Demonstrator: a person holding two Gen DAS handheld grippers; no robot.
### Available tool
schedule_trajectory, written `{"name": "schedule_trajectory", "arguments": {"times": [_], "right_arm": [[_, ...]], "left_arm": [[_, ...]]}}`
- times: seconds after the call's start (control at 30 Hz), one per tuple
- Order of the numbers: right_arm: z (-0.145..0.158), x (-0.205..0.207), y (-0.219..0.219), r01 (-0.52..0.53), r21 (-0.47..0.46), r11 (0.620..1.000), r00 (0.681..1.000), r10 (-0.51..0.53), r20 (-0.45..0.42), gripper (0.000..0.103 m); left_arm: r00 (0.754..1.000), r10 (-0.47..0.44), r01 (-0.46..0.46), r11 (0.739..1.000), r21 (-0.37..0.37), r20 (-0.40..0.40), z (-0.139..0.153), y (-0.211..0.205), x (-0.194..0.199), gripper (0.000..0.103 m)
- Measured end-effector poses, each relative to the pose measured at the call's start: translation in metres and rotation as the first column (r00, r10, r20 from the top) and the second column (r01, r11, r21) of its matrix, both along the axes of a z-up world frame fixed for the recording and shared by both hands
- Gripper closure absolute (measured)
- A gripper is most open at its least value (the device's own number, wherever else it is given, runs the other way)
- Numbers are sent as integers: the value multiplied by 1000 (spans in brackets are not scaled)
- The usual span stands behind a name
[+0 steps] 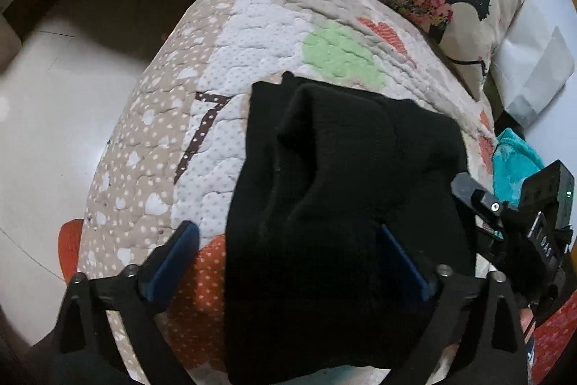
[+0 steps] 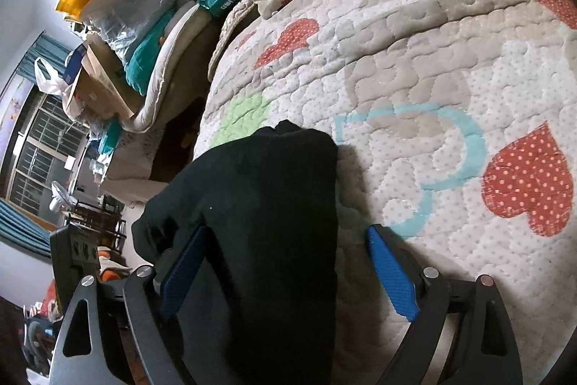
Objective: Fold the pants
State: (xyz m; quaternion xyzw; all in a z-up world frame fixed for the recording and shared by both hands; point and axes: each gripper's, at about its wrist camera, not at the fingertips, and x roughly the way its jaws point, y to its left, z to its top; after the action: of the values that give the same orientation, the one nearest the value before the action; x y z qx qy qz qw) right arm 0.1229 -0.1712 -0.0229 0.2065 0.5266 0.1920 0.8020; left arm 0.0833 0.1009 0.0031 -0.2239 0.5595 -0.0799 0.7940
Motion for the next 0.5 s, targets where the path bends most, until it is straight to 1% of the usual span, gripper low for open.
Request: {"name": "schedule_trajectory", "arguments": {"times": [0.03,0.07,0.1,0.13,0.17,0.23,0.3,0.4,0.5], "right_arm": [[0,0,4,-21,11,1000,1000,21,-7,17],[-1,0,7,-41,28,999,999,41,-16,22],[-1,-1,10,-55,44,998,998,56,-29,30],[0,-2,12,-52,35,998,998,53,-25,32],[2,-3,14,-51,28,998,998,52,-20,34],[5,-3,15,-45,31,999,999,45,-21,42],[9,-4,15,-42,30,999,999,43,-16,47],[17,-3,16,-51,23,998,999,51,-2,51],[26,-1,17,-61,1,998,998,61,26,54]], "left_arm": [[1000,-17,18,1000,-24,19,4,-2,-1,35],[999,-32,33,998,-48,27,7,-3,-2,49],[999,-38,40,997,-59,32,10,-4,-2,51],[998,-41,43,998,-50,43,13,-6,-3,55],[998,-41,43,998,-46,50,14,-7,-5,58],[998,-32,35,998,-58,49,16,-5,-4,59],[999,-20,24,997,-76,42,17,-3,-3,60],[999,-6,9,996,-91,34,19,-3,0,60],[999,6,-2,996,-87,51,27,-9,7,62]]}}
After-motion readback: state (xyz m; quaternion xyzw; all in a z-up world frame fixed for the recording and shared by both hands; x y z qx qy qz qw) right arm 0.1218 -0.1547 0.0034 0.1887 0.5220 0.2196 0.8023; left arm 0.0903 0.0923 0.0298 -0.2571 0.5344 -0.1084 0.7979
